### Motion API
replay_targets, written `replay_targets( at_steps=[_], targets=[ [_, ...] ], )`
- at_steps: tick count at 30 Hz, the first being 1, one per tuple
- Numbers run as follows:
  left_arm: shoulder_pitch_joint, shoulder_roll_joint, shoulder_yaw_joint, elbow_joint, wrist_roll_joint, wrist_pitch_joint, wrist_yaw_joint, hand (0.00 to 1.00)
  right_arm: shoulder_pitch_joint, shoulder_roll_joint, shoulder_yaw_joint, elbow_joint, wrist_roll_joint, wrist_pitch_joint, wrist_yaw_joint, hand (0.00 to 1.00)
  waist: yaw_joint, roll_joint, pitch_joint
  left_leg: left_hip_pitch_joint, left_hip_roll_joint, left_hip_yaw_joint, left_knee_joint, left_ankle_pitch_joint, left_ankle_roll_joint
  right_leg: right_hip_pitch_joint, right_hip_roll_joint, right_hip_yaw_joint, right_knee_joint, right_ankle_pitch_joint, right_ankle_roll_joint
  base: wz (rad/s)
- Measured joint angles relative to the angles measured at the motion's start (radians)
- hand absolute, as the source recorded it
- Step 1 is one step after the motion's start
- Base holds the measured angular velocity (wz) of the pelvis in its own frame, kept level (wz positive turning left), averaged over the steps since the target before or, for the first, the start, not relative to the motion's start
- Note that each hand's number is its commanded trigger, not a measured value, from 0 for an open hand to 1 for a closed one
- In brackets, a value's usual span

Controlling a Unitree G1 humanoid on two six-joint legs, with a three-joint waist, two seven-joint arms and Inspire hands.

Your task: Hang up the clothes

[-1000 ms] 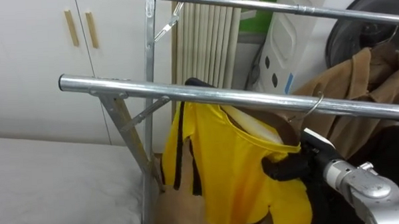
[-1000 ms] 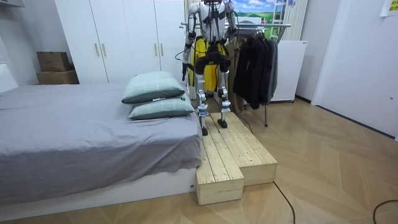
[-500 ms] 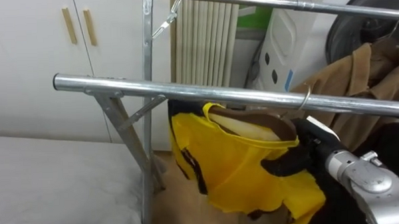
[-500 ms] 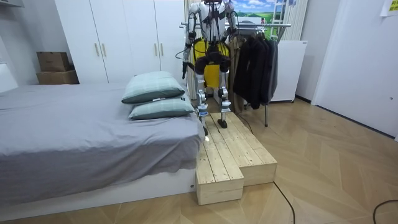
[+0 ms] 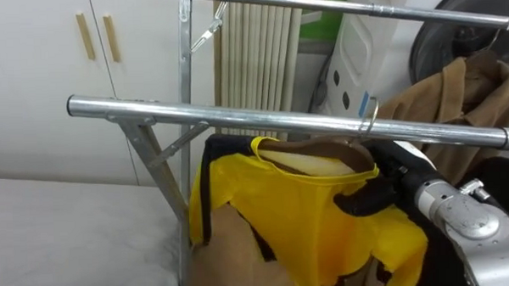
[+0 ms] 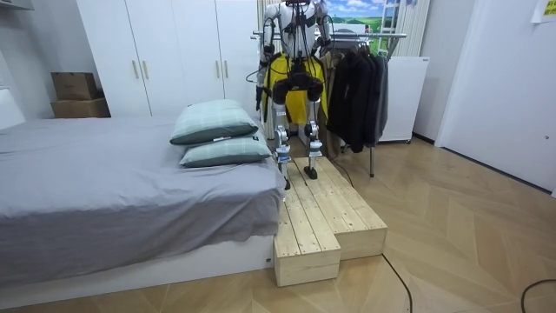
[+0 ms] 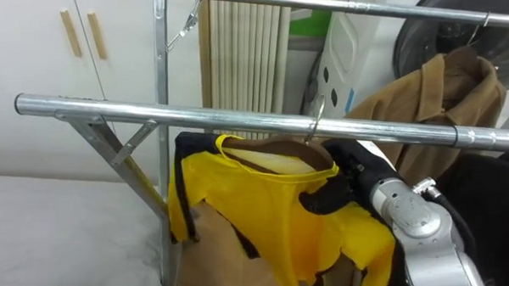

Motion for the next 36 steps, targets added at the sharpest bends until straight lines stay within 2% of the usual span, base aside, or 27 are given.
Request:
replay_targets(
  at_steps=[3, 6, 20, 21, 22, 23, 30, 31, 36],
  targets=[
    [0.000, -0.004, 0.000, 0.001, -0.001, 0.005, -0.001, 0.00, 0.000, 0.001, 0.000, -0.004, -0.005, 0.002, 0.000, 0.00, 0.000, -0.002, -0.0001, -0.001, 0.000, 0.000, 0.001, 0.000, 0.000, -0.001, 0.000, 0.000, 0.000, 0.000, 0.000, 0.00],
    [0.000, -0.004, 0.000, 0.002, -0.001, 0.014, -0.001, 0.00, 0.007, 0.001, 0.000, -0.044, -0.011, 0.021, 0.001, 0.00, 0.000, -0.004, 0.0000, -0.004, 0.000, 0.000, 0.001, 0.000, 0.000, -0.004, 0.000, 0.000, -0.001, -0.002, -0.002, 0.00],
    [0.000, -0.006, -0.001, -0.001, -0.008, 0.021, 0.007, 0.00, 0.017, 0.014, 0.000, -0.050, -0.010, 0.021, 0.003, 0.00, -0.010, -0.004, -0.0006, -0.006, 0.000, -0.001, -0.004, 0.000, 0.000, -0.010, 0.002, 0.000, -0.001, -0.001, -0.002, 0.00],
    [0.000, -0.006, -0.002, -0.002, -0.008, 0.021, 0.007, 0.00, 0.019, 0.014, 0.000, -0.051, -0.009, 0.021, 0.002, 0.23, -0.012, -0.003, -0.0009, -0.005, 0.000, -0.001, -0.004, 0.000, 0.000, -0.010, 0.002, 0.000, -0.001, -0.001, -0.002, 0.00],
    [0.000, -0.006, -0.002, -0.002, -0.008, 0.021, 0.007, 0.00, 0.019, 0.014, 0.000, -0.051, -0.008, 0.021, 0.002, 0.36, -0.014, -0.003, -0.0010, -0.005, 0.000, -0.001, -0.004, 0.000, 0.000, -0.009, 0.002, 0.000, -0.001, -0.001, -0.002, 0.00],
    [0.000, -0.006, -0.002, -0.002, -0.008, 0.022, 0.007, 0.00, 0.022, 0.014, 0.000, -0.051, -0.001, 0.021, 0.002, 1.00, -0.017, -0.002, -0.0014, -0.004, 0.000, -0.001, -0.004, 0.000, 0.000, -0.008, 0.002, 0.000, -0.001, -0.001, -0.002, 0.00],
    [-0.001, -0.006, -0.008, -0.011, -0.010, 0.020, 0.027, 0.00, 0.076, 0.017, 0.000, -0.083, 0.030, 0.021, 0.002, 1.00, -0.026, 0.001, -0.0015, 0.012, 0.001, 0.001, -0.005, 0.000, 0.000, 0.011, 0.002, 0.000, -0.002, -0.001, -0.002, 0.00],
    [-0.001, -0.007, -0.008, -0.012, -0.006, 0.017, 0.029, 0.00, 0.085, 0.017, 0.000, -0.084, 0.028, 0.021, 0.003, 1.00, -0.026, 0.005, 0.0006, 0.012, 0.001, 0.002, -0.005, 0.000, 0.000, 0.017, 0.002, 0.000, -0.006, -0.001, -0.002, 0.00],
    [-0.001, -0.008, -0.005, -0.009, -0.002, 0.011, 0.029, 0.00, 0.115, 0.018, 0.000, -0.085, 0.023, 0.021, 0.024, 1.00, -0.026, 0.027, 0.0006, 0.008, 0.001, 0.008, -0.005, 0.000, 0.000, 0.017, 0.002, 0.001, -0.018, 0.004, -0.004, -0.01]
  ],
)
